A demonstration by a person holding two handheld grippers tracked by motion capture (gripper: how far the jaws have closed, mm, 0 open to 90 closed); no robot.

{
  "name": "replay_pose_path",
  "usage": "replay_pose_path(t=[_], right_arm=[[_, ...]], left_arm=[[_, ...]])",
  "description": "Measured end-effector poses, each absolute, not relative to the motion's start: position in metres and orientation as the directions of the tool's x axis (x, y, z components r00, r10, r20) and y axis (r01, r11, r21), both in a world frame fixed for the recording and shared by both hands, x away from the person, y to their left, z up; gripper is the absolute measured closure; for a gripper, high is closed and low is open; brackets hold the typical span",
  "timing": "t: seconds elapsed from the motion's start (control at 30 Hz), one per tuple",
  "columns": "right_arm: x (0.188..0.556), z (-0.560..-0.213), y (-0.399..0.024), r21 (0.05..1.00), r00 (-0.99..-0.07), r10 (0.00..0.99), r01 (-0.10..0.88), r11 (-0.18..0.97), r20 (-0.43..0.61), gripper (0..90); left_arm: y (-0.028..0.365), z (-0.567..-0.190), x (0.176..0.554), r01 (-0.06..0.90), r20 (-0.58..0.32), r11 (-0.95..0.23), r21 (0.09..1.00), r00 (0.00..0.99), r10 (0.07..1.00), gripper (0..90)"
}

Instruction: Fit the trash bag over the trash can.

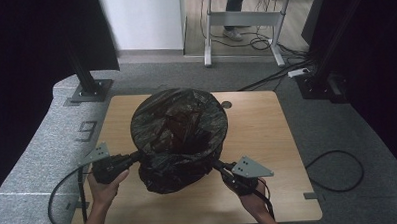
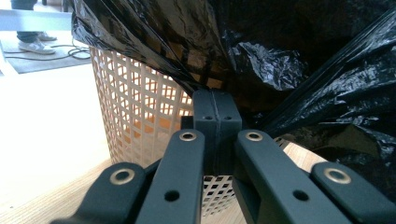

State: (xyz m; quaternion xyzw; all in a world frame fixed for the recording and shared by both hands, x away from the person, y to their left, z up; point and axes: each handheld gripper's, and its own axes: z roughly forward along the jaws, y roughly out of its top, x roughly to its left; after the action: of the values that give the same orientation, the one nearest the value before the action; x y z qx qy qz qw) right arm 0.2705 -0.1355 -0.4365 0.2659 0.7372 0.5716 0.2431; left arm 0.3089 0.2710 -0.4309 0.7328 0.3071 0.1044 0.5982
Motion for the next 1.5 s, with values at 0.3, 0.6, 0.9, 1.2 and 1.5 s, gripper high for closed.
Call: replay_pose_path(t=[0.3,0.6,0.9,1.2,1.5], right_arm=[[0.278,-0.462,-0.132,0.931,-0.779,0.622,0.169,0.323,-0.074,89.4],[0.297,-0.485,-0.141,0.892,-0.773,0.634,0.267,0.364,-0.027,89.3],[0.278,-0.441,-0.173,0.945,-0.803,0.595,0.229,0.232,0.048,43.8],[0.293,-0.319,-0.149,0.946,-0.84,0.542,0.148,0.287,-0.033,35.8],[0.376,-0.279,-0.088,0.879,-0.831,0.557,0.265,0.397,-0.001,36.4]], left_arm=[[0.27,-0.439,0.315,0.364,-0.229,-0.12,0.924,0.776,0.588,90.0],[0.274,-0.449,0.326,0.424,-0.268,-0.113,0.899,0.733,0.625,90.0],[0.288,-0.441,0.315,0.394,-0.243,-0.092,0.915,0.717,0.654,63.4],[0.297,-0.435,0.306,0.361,-0.212,-0.102,0.927,0.73,0.65,42.1],[0.297,-0.429,0.306,0.351,-0.187,-0.128,0.928,0.733,0.654,40.1]])
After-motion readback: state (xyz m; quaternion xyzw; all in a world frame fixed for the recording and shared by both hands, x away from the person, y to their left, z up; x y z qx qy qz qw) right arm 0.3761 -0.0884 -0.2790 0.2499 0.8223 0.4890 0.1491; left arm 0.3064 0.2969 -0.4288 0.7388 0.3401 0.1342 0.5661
